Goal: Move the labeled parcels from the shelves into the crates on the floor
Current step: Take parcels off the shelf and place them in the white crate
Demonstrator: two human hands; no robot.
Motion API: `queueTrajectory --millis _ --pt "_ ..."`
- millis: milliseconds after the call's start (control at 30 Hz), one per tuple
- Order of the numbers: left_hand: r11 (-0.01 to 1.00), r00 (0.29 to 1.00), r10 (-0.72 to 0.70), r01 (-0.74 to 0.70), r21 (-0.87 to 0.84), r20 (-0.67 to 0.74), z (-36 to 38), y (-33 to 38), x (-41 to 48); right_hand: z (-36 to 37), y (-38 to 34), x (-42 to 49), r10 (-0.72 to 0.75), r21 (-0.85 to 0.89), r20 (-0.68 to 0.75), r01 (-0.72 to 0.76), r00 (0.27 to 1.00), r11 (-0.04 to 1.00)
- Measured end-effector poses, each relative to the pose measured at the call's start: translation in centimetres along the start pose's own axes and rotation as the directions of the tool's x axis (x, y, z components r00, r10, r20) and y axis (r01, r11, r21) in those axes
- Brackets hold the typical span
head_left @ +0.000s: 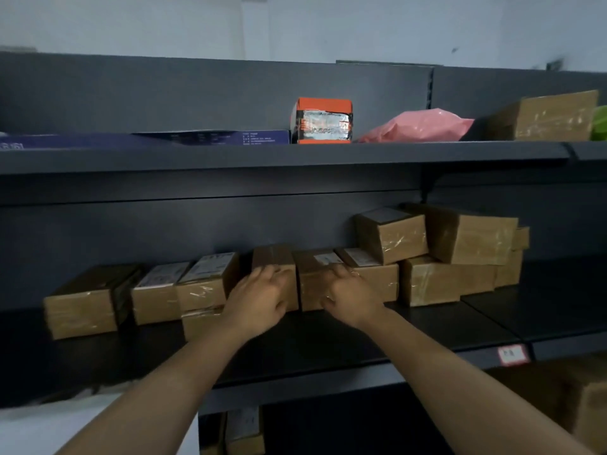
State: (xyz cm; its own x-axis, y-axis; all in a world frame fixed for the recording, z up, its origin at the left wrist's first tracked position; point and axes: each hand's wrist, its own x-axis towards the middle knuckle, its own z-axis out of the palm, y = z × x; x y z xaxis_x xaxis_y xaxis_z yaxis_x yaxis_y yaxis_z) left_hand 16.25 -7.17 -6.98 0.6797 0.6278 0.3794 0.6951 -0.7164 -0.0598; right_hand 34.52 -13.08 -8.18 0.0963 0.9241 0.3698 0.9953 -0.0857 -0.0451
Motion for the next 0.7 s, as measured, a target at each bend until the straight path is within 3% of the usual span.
queueTrajectory --millis 200,300,367,500,600,700 --pt "0.991 0.989 -0.135 0.134 0.029 0.067 2.0 -0.8 6.7 2.5 1.8 7.2 -0.024 -0.035 0.035 0.025 0.999 0.999" --pt "0.952 0.945 -0.290 0.301 -0.057 0.154 3.0 -1.7 9.3 3.8 2.2 8.5 -0.022 -0.092 0.087 0.030 0.996 0.995" --pt "0.923 0.916 -0.331 0.364 -0.122 0.225 3.6 -1.7 9.8 3.9 2.4 8.4 -0.039 -0.116 0.032 0.043 0.999 0.992" --pt "0.916 0.933 -0.350 0.359 -0.178 0.077 4.3 -1.0 7.8 2.9 3.1 6.4 -0.140 -0.012 -0.151 0.140 0.979 0.990" --pt "0.927 0.933 -0.359 0.352 -0.132 -0.033 3.7 0.0 6.2 2.5 3.9 5.3 -0.076 0.162 -0.204 0.110 0.976 0.981" --pt "0.911 0.922 -0.382 0.365 -0.191 -0.061 2.6 0.9 5.5 2.3 3.6 4.4 -0.008 0.316 -0.227 0.081 0.974 0.945"
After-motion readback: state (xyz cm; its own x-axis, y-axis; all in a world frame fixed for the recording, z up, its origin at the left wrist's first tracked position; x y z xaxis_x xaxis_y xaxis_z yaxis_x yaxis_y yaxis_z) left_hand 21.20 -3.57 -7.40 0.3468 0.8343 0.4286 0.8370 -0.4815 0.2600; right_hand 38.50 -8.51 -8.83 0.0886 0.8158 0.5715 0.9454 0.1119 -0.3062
